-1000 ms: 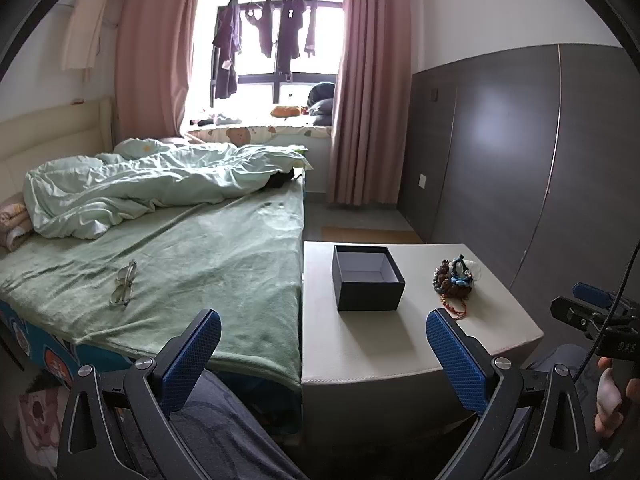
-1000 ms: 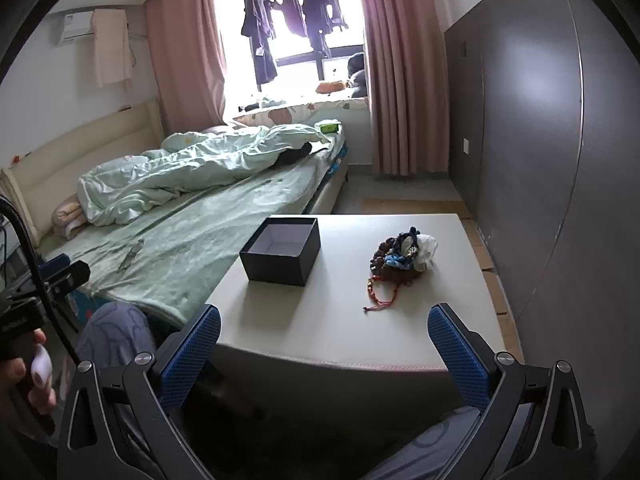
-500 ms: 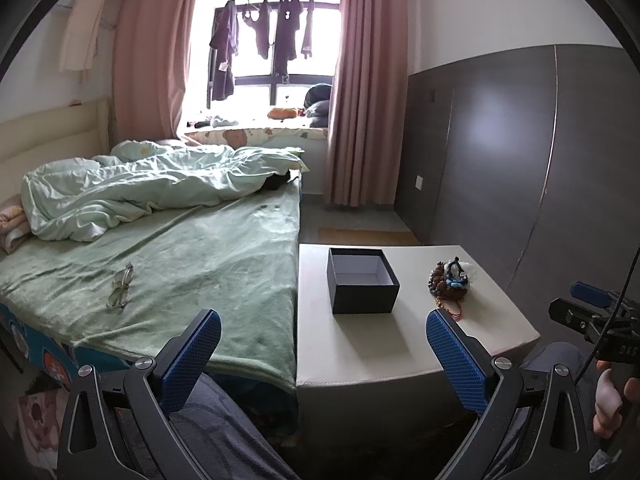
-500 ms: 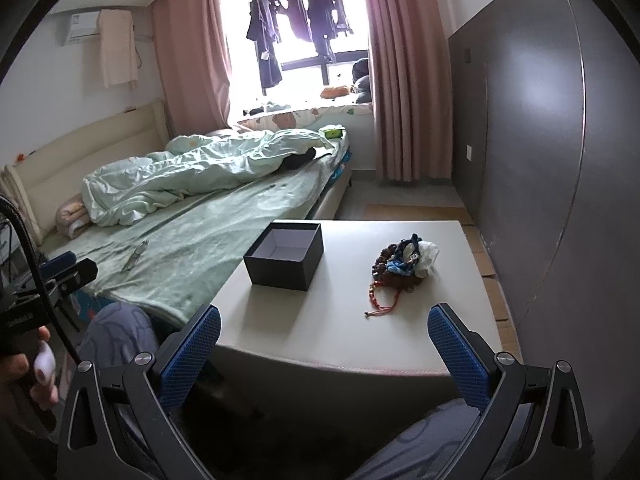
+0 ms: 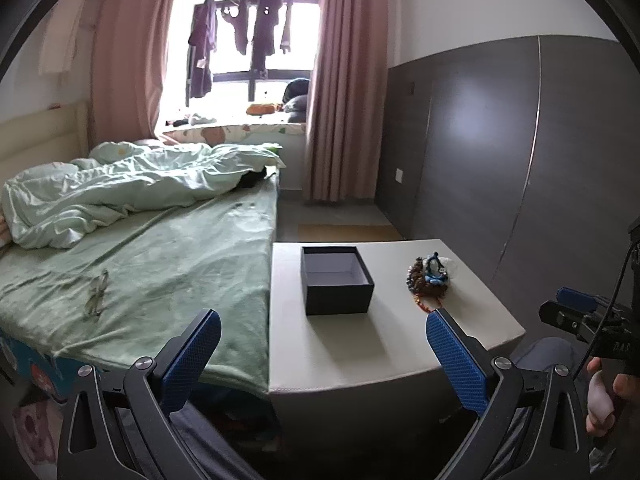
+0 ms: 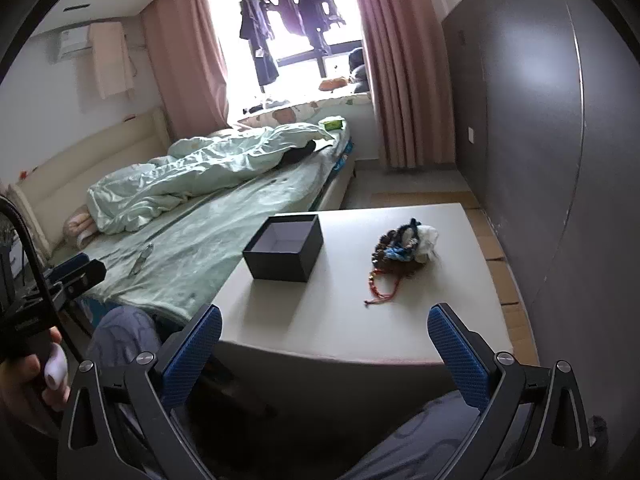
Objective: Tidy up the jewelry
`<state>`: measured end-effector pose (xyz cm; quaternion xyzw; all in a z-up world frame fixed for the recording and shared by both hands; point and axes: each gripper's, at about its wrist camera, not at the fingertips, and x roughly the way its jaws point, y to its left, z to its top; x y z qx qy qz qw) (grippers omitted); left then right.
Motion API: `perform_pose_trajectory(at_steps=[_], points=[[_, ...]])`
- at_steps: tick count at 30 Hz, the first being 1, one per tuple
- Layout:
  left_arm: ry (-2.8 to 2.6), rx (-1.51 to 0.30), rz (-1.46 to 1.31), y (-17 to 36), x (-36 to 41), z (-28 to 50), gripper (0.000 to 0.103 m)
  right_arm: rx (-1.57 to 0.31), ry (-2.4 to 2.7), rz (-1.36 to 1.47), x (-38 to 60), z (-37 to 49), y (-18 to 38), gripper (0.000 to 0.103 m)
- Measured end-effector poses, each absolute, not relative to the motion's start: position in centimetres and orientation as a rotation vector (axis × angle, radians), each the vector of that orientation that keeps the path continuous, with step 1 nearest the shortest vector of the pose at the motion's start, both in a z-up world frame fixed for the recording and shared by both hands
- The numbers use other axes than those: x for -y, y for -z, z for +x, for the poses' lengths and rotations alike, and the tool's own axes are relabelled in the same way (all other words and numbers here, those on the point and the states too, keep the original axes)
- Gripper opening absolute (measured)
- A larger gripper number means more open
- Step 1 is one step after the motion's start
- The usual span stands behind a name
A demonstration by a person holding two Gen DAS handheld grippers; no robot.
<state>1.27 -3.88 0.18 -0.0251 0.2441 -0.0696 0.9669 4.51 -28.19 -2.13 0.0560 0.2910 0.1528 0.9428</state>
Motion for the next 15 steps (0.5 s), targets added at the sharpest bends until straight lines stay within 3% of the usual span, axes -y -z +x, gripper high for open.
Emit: perform_pose_trajectory(at_steps=[9,12,15], points=[[0.239,-0.514,-0.057,-0.6,7.0,4.0,0.101,-0.628,-0.283,0.197,31.6,6.7,3.2,0.099],[0.271,-0.533,-0.049,-0.6,8.3,5.2,0.098,-0.642,-0.278,0.233,32.7,7.8,3.7,0.088],[0.298,-0.553,-0.048,-0.4,9.7,6.6,0.093,-0.663,-0.279,0.267,33.8,9.1,4.3,0.085]])
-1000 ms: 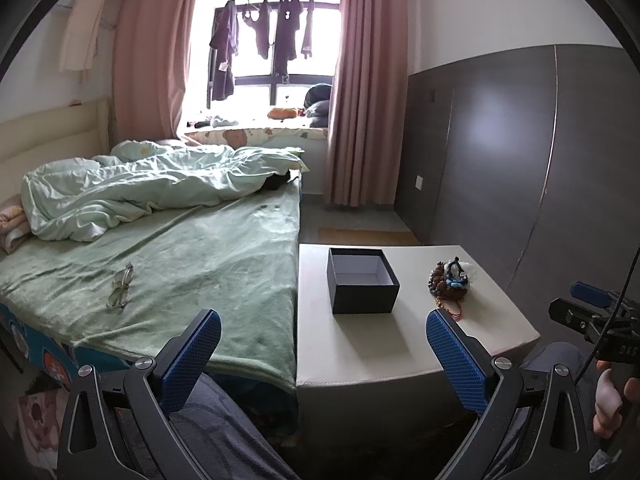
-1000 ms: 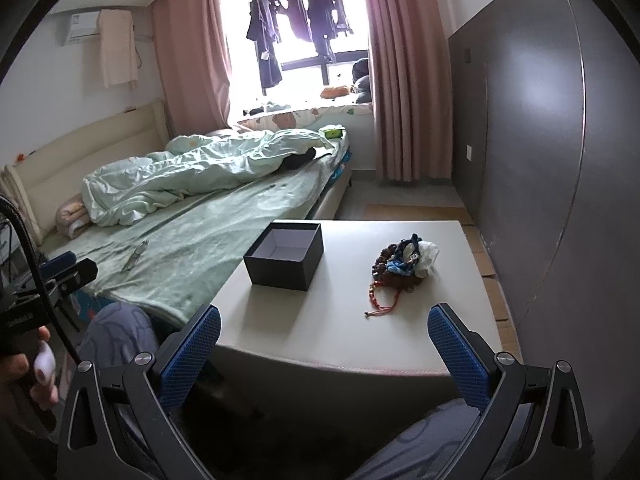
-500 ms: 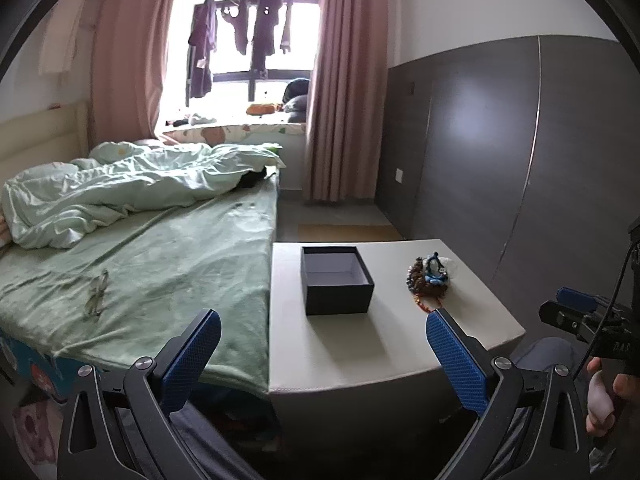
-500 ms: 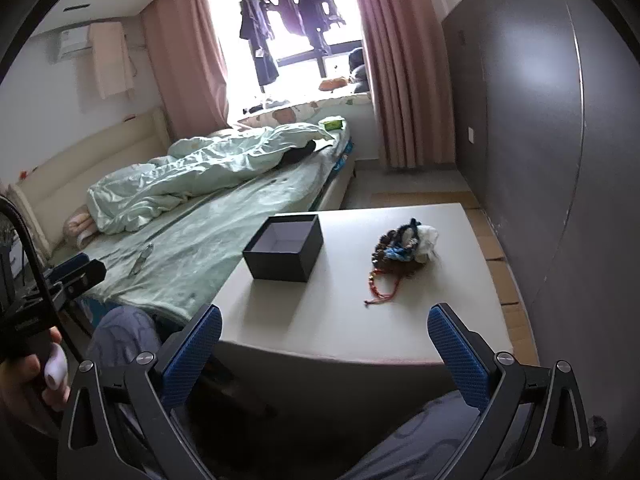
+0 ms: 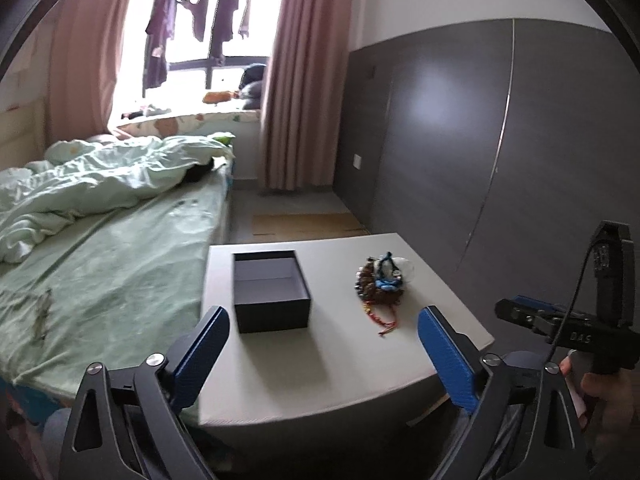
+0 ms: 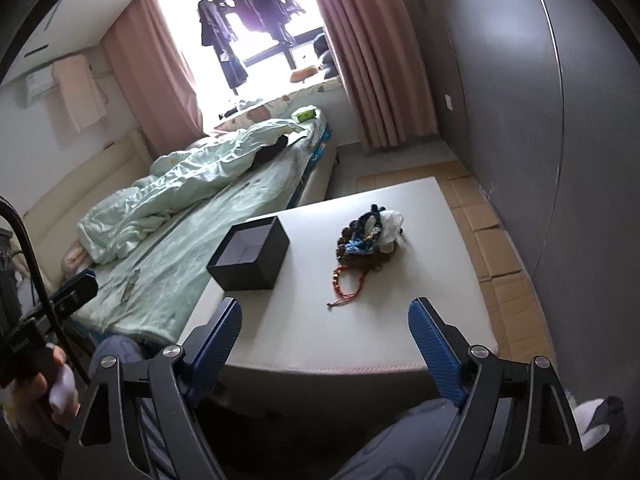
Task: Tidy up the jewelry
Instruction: 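Reach the left tool to the blue knotted cord and close on it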
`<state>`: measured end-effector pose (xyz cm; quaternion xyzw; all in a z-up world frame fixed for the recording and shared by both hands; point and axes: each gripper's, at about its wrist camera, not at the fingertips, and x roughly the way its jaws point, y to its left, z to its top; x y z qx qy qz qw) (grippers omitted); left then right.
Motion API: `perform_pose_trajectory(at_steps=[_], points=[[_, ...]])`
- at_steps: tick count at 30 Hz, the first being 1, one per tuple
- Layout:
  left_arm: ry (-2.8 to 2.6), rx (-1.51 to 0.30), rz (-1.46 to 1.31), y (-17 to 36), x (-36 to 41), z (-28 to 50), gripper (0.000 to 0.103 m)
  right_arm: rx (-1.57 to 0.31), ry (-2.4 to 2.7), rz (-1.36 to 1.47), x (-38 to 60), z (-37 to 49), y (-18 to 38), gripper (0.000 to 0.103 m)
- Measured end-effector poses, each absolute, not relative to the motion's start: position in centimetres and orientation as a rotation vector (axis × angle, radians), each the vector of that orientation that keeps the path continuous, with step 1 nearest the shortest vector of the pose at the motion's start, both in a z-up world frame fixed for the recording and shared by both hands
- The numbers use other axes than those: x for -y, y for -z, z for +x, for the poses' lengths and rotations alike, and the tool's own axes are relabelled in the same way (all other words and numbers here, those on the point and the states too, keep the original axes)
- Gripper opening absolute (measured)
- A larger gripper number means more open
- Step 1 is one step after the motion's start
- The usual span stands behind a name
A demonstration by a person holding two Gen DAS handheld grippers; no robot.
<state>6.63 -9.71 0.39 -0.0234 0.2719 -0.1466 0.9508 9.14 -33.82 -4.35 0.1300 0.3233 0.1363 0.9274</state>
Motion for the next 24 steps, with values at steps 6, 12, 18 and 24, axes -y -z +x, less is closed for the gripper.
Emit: perform_pose_trajectory(at_steps=[6,12,18,24], points=[[0.352,-0.596,-0.051,0.5,12.0,9.7,0.086,-0.697,-0.281,0.331,35.5,11.8,5.6,0.075],[0.399,-0.656,-0.048,1.9,14.3,13.1,0.075,-0.730,-0.279,0.402,37.0,14.9,7.1,0.064],[0.458,-0.713,-0.018,3.4,17.3,16.2,0.070,-0.732,-0.261,0.471,39.2,17.8,8.2,0.063],[0.503,-0.763,-0.003,5.0,19.5,19.3,0.069,-0.738,-0.264,0.502,40.1,20.5,9.5,0.054]])
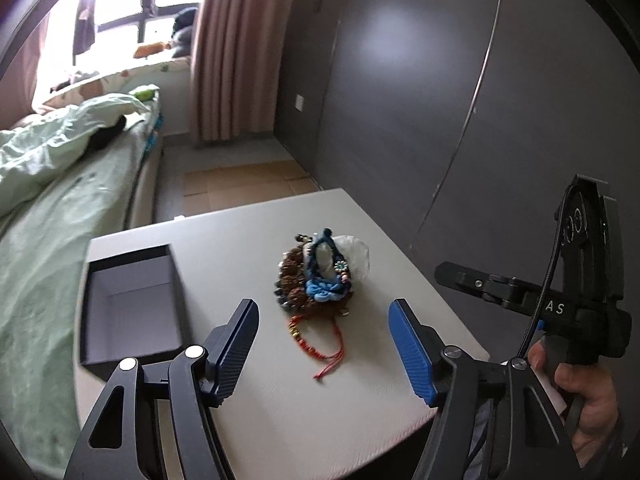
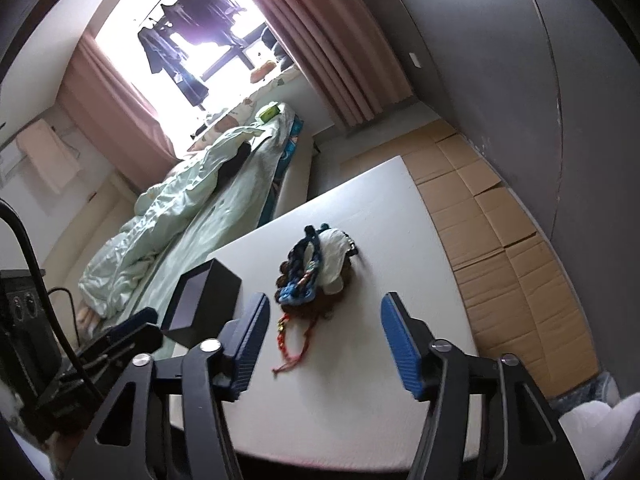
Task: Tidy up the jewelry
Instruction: 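Reach the left tool to the blue knotted cord and close on it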
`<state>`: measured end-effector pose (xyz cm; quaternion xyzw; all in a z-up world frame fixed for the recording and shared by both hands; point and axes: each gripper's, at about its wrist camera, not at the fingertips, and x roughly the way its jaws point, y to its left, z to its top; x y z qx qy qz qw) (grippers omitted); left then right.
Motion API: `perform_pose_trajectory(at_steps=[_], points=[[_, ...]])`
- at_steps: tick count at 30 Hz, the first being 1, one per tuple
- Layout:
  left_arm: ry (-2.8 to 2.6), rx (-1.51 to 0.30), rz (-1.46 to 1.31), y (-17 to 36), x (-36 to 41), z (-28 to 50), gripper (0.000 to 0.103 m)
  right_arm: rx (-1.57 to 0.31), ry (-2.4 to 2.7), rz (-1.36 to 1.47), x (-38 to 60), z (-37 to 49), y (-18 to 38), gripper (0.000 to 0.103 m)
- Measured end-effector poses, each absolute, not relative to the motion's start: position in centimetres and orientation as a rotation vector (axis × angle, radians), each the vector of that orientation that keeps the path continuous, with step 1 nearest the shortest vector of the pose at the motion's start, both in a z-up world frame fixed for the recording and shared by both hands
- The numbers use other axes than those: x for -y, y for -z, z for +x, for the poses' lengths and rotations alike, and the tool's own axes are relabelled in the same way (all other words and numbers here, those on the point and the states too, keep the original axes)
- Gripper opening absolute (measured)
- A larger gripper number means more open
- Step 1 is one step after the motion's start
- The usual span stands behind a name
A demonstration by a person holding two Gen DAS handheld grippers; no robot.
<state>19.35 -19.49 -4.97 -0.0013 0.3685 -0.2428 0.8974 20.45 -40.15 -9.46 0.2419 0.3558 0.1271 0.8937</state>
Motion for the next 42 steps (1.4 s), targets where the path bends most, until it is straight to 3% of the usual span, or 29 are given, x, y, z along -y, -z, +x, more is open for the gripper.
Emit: perform_pose_trajectory(at_steps=[3,20,24,26,27,42], points=[[0.523,-0.788,0.012,5.8,20.8,21.0,0.069,-0.744,-0.283,0.533,40.6,21.5,10.3,0.046],[0.602,-0.885,0.105,10.9,25.0,26.6,0.068,-0.786,-0.297,0.691,42.6,25.0,13.3,0.046],[0.580,-0.893,0.122,11.5,25.0,27.1,0.037,-0.799,-0.306,0.713,42.4,25.6,13.6,0.046],[0.580,-0.887,0.108,11.4,24.8,27.2,0.030,-0.808,-0.316,0.719,42.1,25.9,13.8,0.046],[0.588,-0.881,0.099,11.2,24.6,27.2,0.014,-0.812,-0.322,0.718,41.9,26.1,13.8,0.046],[0.559,-0.793,0.024,7.2,21.7,26.8,0.012,-0.860,-0.389,0.679,39.7,29.1,14.1,0.046]])
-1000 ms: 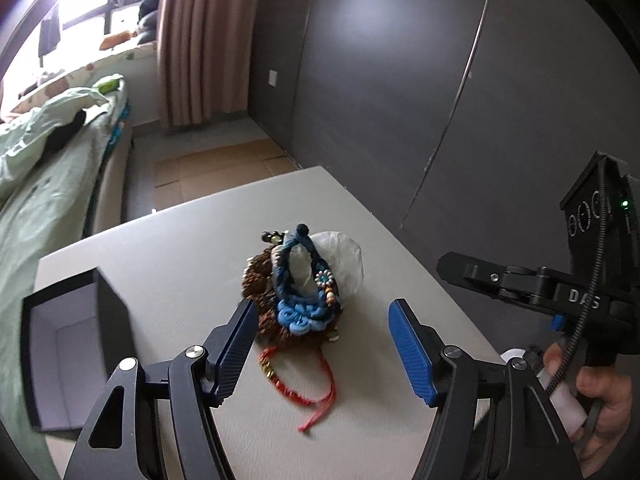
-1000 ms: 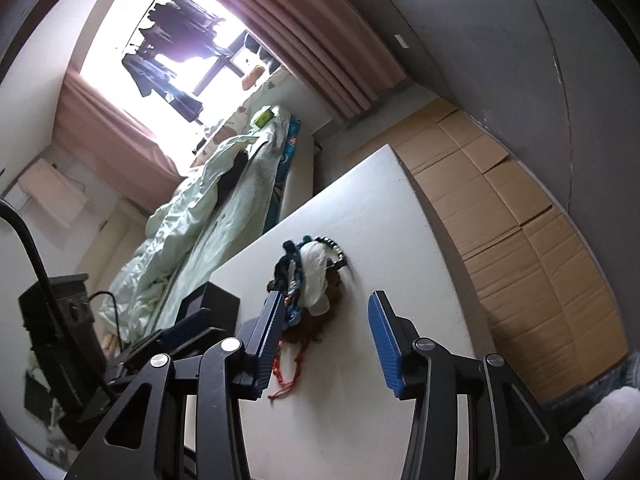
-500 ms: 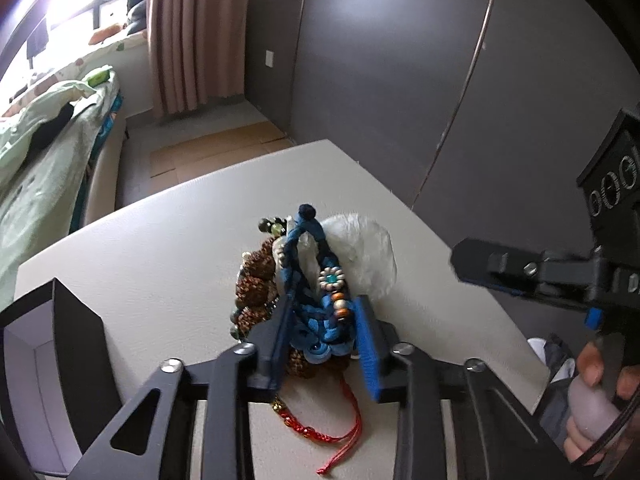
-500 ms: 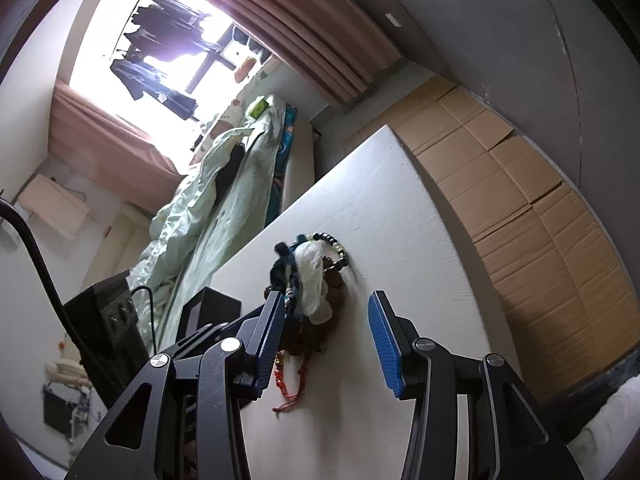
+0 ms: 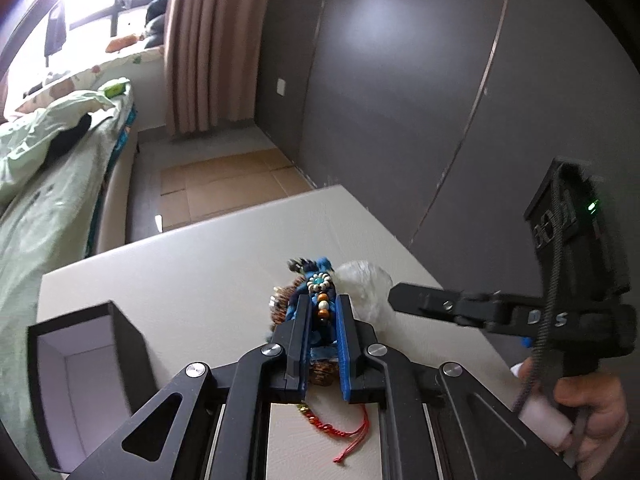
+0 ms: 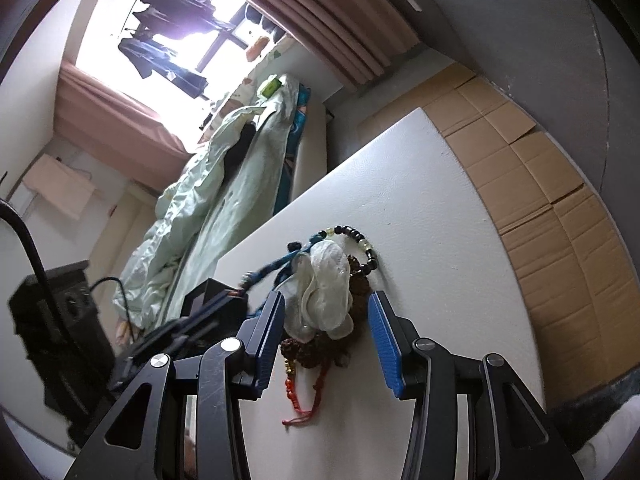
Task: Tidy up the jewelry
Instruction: 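Reach the left tool to the blue knotted cord and close on it, then carry the blue cord with the left tool into the black box and release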
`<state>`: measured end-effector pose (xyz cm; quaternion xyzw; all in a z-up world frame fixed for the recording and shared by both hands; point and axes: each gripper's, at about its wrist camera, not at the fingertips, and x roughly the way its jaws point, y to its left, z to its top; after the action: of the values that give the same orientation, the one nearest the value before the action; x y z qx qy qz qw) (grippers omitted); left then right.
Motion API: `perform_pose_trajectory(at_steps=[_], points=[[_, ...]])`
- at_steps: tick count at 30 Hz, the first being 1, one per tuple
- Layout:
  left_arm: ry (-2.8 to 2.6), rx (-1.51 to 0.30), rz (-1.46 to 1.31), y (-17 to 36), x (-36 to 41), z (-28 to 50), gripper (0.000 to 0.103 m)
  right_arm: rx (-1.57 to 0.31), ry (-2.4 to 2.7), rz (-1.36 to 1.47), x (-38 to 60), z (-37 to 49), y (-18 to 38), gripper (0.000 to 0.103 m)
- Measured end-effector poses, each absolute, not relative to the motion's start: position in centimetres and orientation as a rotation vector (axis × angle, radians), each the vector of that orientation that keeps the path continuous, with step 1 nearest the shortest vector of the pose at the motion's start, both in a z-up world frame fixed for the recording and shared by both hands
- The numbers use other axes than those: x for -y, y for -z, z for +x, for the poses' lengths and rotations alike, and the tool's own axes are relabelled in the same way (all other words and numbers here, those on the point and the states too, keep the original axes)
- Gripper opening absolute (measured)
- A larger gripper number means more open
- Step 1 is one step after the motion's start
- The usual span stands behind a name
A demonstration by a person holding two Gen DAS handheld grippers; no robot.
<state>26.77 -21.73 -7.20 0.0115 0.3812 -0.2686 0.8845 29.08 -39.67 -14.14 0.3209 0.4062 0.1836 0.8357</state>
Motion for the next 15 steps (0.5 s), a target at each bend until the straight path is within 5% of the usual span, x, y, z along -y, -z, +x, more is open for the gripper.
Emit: perform_pose_trajectory(at_steps=[5,7,15], points=[[0.527,-0.759,-0.010,5.4,19.7,26.8,0.012,-0.876,-0.397,0.639,38.7,30.2,14.0,0.039],[0.514,-0.746,-0.018,4.8,19.0,26.7,0.012,-0.893,-0.415,0.632,38.5,30.7,14.3,0.005],[0.452,-0.701,-0.045,2.9,15.8,26.2,0.012,-0.819,-0.513,0.613,37.4,30.3,12.6,0.003]])
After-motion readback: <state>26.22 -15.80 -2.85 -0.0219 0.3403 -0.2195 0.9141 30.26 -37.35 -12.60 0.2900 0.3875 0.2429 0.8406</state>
